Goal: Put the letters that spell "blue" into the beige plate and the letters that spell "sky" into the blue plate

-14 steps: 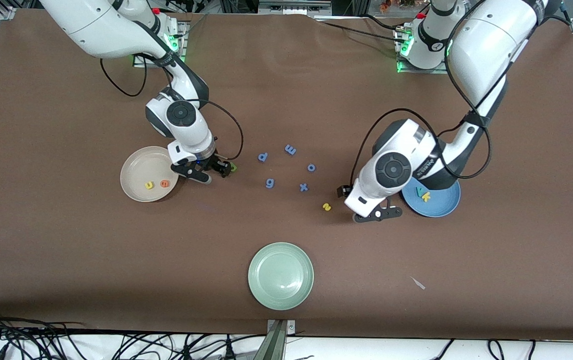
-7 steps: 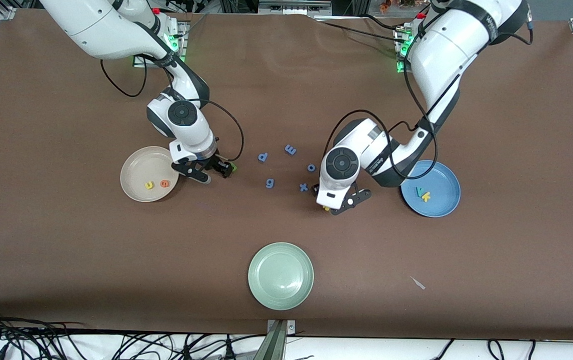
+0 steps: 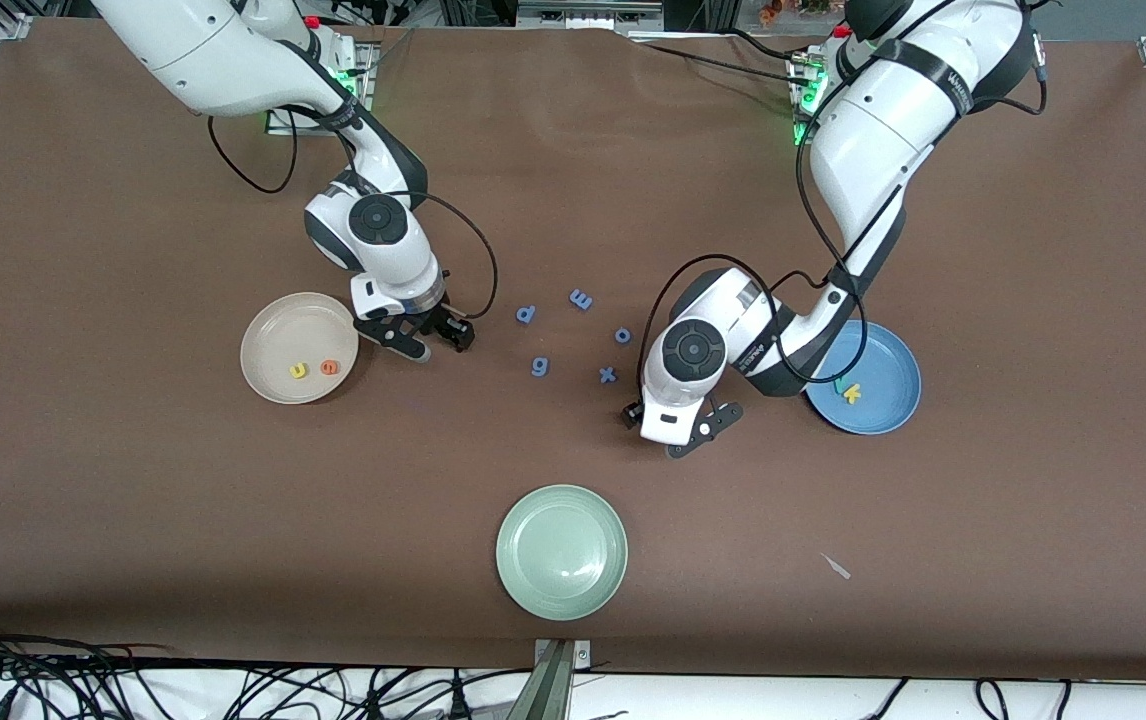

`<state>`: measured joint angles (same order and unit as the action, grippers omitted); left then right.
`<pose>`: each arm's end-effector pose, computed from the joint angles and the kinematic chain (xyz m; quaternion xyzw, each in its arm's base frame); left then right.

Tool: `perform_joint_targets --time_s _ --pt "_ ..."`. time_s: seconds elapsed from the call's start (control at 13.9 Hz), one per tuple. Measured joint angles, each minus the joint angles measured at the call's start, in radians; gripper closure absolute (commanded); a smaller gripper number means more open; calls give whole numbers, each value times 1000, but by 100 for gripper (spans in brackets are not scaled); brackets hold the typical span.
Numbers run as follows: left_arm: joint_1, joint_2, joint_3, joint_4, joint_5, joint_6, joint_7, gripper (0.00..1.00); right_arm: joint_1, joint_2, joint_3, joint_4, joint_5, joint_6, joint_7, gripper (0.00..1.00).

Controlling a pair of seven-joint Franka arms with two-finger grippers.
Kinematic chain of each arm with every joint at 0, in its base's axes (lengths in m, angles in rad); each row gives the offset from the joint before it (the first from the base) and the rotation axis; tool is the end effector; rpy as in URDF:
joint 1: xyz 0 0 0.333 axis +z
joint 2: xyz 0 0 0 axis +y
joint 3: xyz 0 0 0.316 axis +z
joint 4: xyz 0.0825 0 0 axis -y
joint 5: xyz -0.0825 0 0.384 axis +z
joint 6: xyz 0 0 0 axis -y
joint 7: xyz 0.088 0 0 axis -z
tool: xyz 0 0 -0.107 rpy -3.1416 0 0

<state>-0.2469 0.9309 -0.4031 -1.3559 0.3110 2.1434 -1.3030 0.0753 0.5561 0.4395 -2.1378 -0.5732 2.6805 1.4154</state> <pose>0.6216 -0.3780 0.1818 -0.9525 -0.3006 0.0482 0.0074 0.4856 0.2989 0.1699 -0.9728 0.2269 -0.0418 0.0224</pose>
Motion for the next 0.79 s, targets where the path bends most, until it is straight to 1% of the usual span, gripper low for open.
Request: perform_joint_targets --time_s 0.07,0.14,0.29,0.43,0.5,0.65,0.72,0.79 --pt "0 1 0 1 0 1 -6 14 0 0 0 0 0 0 0 33" --pt "0 1 0 3 0 5 -8 15 0 0 0 -1 -1 0 1 38" --pt "0 2 0 4 0 30 -24 23 0 1 0 -2 -2 1 1 49" --pt "0 5 0 4 0 44 -33 24 1 1 2 -2 -2 8 5 51" --pt "0 7 0 4 0 46 -35 26 1 0 3 -2 -2 12 6 51" --pt "0 10 0 4 0 47 -37 35 1 0 4 -2 -2 13 7 56" --pt "0 12 0 4 0 47 -38 43 2 0 4 -2 -2 15 8 57" --pt "0 13 0 4 0 48 -39 44 2 0 4 -2 -2 15 8 58"
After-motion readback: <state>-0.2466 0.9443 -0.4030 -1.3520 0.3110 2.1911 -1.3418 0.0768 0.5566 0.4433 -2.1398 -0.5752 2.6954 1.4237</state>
